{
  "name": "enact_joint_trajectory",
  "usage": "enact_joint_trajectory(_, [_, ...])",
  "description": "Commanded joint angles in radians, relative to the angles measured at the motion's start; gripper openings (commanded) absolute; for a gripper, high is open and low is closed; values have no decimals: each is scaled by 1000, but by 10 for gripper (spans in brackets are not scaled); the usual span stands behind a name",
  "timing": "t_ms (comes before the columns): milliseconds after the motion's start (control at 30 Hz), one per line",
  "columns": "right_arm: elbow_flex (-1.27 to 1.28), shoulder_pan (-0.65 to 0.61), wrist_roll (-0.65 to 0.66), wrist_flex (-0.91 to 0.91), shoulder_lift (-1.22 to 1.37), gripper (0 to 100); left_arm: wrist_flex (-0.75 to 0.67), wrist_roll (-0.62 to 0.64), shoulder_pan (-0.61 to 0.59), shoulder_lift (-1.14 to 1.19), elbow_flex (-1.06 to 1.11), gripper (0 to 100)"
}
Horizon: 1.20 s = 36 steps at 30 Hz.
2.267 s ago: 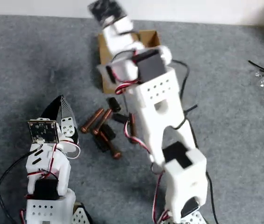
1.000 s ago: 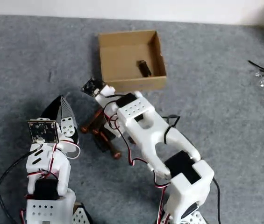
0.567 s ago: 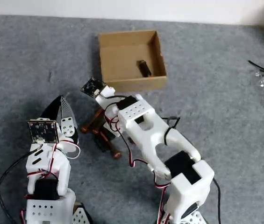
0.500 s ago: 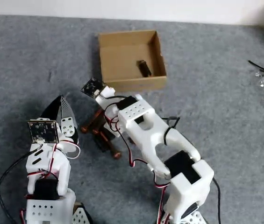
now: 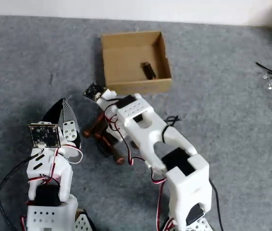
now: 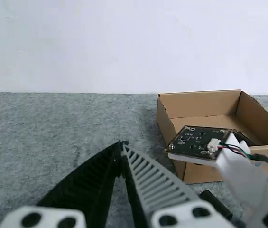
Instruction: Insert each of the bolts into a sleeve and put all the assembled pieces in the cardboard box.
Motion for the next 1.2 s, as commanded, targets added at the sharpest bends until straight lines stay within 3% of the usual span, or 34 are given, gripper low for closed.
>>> enact_joint_trajectory(0, [-33, 2, 11, 10, -4, 53, -20, -3, 16, 2, 22, 8])
enact_joint_trajectory(67, [-36, 10, 6, 10, -4, 3, -20, -3, 16, 2, 22, 8])
enact_joint_trajectory(567, [-38, 96, 5, 38, -48, 5, -18, -3, 16, 2, 22, 8])
enact_joint_trajectory(1167, [67, 108, -52, 263, -785, 5, -18, -3, 16, 2, 22, 8])
